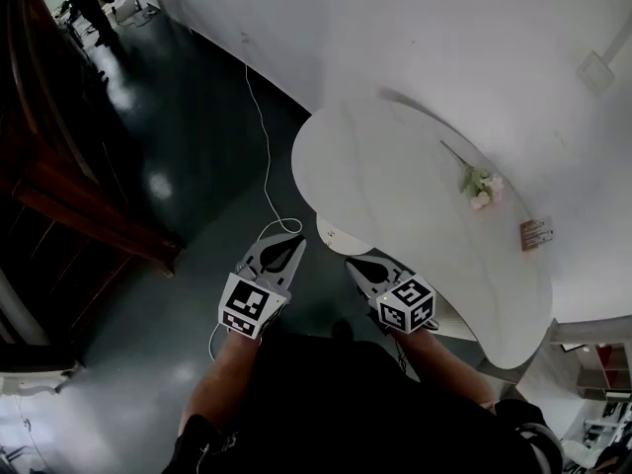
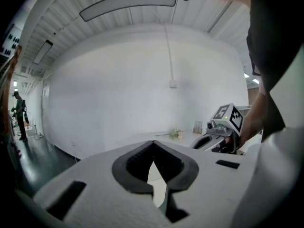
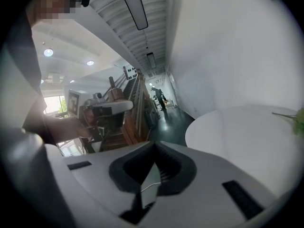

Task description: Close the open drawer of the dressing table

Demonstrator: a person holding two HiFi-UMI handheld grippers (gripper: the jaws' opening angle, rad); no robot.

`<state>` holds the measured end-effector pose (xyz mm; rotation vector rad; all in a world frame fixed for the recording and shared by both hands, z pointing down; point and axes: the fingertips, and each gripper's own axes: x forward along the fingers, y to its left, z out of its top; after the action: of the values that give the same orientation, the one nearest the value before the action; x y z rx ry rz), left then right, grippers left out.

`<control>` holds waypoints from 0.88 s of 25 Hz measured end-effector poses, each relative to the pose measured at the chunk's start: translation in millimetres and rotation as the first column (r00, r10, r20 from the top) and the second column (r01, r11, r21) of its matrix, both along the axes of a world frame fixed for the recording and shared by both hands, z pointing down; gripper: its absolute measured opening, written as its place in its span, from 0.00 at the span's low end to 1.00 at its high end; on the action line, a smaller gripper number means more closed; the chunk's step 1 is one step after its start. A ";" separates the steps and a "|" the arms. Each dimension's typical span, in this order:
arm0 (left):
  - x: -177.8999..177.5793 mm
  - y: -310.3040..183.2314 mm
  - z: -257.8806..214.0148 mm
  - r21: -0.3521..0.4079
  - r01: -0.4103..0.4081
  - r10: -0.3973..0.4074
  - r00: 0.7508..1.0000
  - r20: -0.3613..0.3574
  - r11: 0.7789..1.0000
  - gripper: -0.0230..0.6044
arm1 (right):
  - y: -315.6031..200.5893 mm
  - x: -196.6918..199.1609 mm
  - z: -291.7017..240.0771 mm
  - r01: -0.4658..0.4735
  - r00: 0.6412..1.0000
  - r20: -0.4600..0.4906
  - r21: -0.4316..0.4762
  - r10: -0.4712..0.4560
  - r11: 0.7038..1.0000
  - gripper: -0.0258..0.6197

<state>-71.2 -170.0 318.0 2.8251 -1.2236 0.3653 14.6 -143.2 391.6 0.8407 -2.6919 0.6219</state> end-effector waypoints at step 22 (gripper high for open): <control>-122.3 -79.2 -68.1 0.146 -0.261 0.269 0.962 -0.044 0.954 0.05 | -57.7 -78.8 -110.5 -0.347 0.937 0.041 0.230 0.347 0.909 0.05</control>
<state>-193.5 -249.1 249.8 3.1026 -0.8910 0.2032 -64.1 -200.9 281.1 1.4027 -2.6682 0.3714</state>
